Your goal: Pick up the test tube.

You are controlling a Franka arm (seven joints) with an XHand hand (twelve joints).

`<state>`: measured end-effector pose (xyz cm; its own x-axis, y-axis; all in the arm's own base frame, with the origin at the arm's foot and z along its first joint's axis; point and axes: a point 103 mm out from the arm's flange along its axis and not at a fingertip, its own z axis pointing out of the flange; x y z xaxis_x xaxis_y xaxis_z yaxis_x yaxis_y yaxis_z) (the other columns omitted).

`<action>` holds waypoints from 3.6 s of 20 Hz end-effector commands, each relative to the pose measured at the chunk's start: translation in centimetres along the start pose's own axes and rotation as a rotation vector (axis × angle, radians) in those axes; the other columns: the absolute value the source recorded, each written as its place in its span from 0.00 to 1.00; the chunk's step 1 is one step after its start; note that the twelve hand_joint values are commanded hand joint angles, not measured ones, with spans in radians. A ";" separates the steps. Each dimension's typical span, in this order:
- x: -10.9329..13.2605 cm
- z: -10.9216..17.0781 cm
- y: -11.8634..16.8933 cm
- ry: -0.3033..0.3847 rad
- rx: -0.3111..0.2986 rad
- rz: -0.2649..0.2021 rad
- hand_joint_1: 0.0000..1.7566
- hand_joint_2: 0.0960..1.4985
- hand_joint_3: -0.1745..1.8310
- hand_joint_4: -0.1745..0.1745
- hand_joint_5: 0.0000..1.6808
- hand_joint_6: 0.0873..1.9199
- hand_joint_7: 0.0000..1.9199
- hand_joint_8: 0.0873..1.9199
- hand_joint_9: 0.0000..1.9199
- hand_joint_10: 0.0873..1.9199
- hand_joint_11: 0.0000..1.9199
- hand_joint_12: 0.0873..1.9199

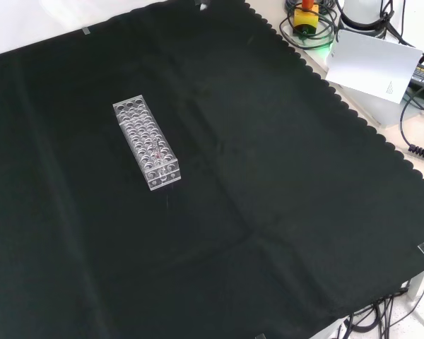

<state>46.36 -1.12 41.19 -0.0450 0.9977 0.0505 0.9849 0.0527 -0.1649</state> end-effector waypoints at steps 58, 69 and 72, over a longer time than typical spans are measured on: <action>7.7 19.4 18.3 -0.016 0.359 -0.118 0.64 0.37 0.52 0.00 0.53 0.38 0.57 0.42 0.53 0.32 0.37 0.65; 9.3 20.9 19.7 -0.047 0.340 -0.102 0.69 0.60 0.23 0.04 0.62 0.44 0.62 0.43 0.57 0.31 0.42 0.62; 9.4 20.7 19.8 -0.069 0.308 -0.112 0.73 0.45 0.39 0.03 0.66 0.38 0.66 0.42 0.60 0.32 0.45 0.60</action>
<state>61.74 9.71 18.08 -0.1561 0.9868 0.0436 0.8596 0.1575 -0.4861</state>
